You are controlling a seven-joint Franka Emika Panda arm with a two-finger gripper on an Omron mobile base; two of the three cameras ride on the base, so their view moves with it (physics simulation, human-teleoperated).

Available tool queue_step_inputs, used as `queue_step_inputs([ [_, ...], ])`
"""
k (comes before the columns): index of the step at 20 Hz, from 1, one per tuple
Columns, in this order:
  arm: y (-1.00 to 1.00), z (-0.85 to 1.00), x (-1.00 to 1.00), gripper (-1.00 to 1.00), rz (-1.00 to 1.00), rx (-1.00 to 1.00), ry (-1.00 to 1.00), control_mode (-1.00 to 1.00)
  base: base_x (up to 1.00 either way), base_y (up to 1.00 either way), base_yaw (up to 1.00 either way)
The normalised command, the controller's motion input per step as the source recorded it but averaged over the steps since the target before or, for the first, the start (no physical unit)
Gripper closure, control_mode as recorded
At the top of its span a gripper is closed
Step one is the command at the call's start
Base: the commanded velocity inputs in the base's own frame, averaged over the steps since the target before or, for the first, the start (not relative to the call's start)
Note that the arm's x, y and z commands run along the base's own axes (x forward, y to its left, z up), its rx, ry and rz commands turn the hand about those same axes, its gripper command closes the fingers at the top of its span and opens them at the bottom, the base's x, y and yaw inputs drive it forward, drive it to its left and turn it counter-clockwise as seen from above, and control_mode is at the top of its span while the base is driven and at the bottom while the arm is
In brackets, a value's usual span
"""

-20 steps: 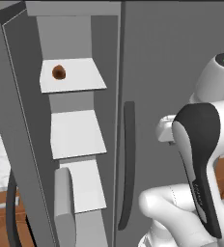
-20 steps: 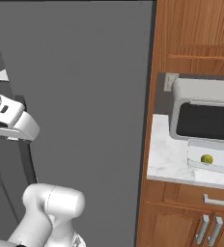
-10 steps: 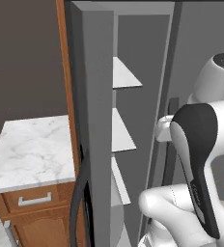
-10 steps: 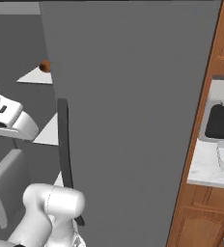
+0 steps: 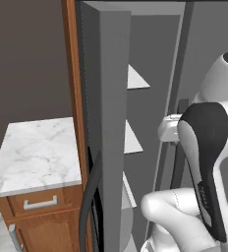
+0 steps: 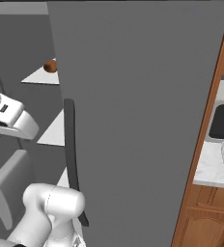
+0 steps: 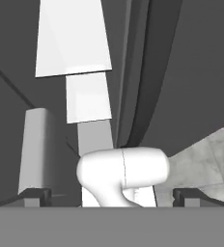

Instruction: Take the lemon and potato out of the freezer and place them in the tupperware container on the counter. Then put the tupperware containing the vegetables back in the freezer.

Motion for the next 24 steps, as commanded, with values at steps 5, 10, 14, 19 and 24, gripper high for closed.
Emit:
queue_step_inputs([
  [5,0.00,0.53,0.00,-1.00,0.00,0.29,-0.10,-1.00,0.00,0.00,0.00],
  [10,0.01,0.57,0.02,-1.00,0.01,0.27,-0.17,-1.00,0.00,0.00,0.00],
  [14,0.10,0.40,0.21,-1.00,0.01,0.17,-0.18,-1.00,0.00,0.00,0.00],
  [19,0.17,0.23,0.39,-1.00,0.01,0.02,-0.21,-1.00,0.00,0.00,0.00],
  [24,0.40,0.02,0.66,-1.00,0.00,-0.03,-0.11,-1.00,0.00,0.00,0.00],
])
